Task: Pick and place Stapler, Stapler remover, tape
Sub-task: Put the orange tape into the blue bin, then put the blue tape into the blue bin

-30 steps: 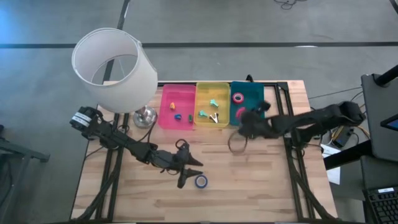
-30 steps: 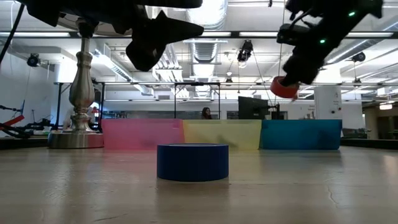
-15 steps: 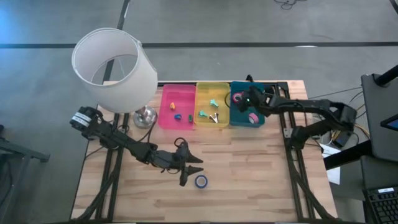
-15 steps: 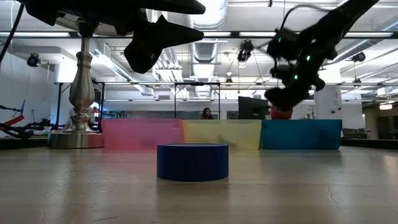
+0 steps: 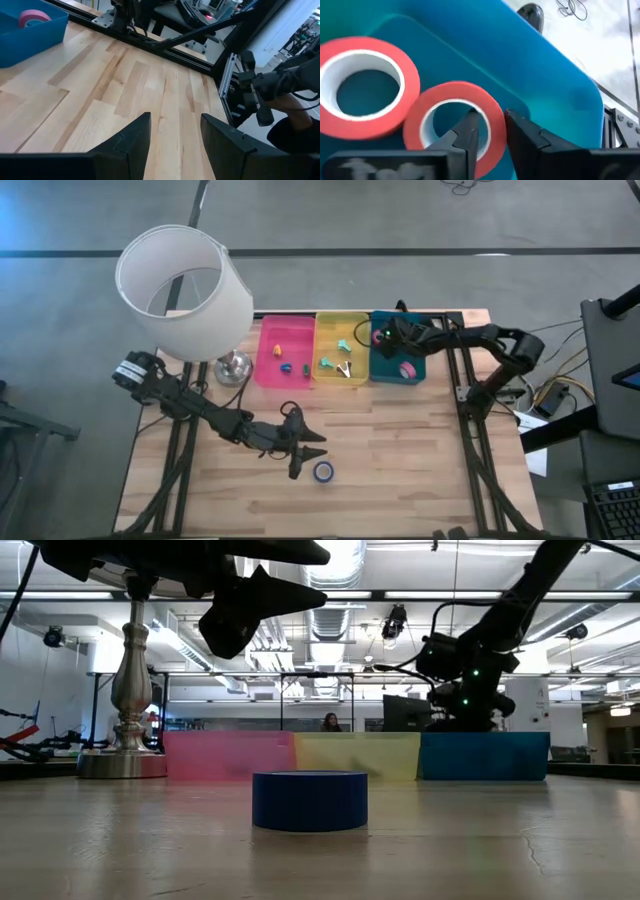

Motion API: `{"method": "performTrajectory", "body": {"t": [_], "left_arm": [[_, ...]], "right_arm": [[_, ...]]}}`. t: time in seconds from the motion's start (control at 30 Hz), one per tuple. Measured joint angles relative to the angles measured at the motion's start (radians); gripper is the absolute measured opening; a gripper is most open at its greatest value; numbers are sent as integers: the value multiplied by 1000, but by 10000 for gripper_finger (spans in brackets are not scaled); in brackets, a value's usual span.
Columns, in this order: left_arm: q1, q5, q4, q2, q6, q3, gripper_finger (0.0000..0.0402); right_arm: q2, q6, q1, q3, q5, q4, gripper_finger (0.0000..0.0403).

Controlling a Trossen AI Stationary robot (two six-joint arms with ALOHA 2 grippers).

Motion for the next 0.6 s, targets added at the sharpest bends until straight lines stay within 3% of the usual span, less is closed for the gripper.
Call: {"method": "performTrajectory", "body": {"t": [0.33,0.6], "left_arm": [[0,0,-25,0,0,0,177],[0,0,-25,0,-1,0,177]], "right_arm": [[-64,11,6,9,0,-5,151],[-220,13,96,13,-27,-5,160]]}}
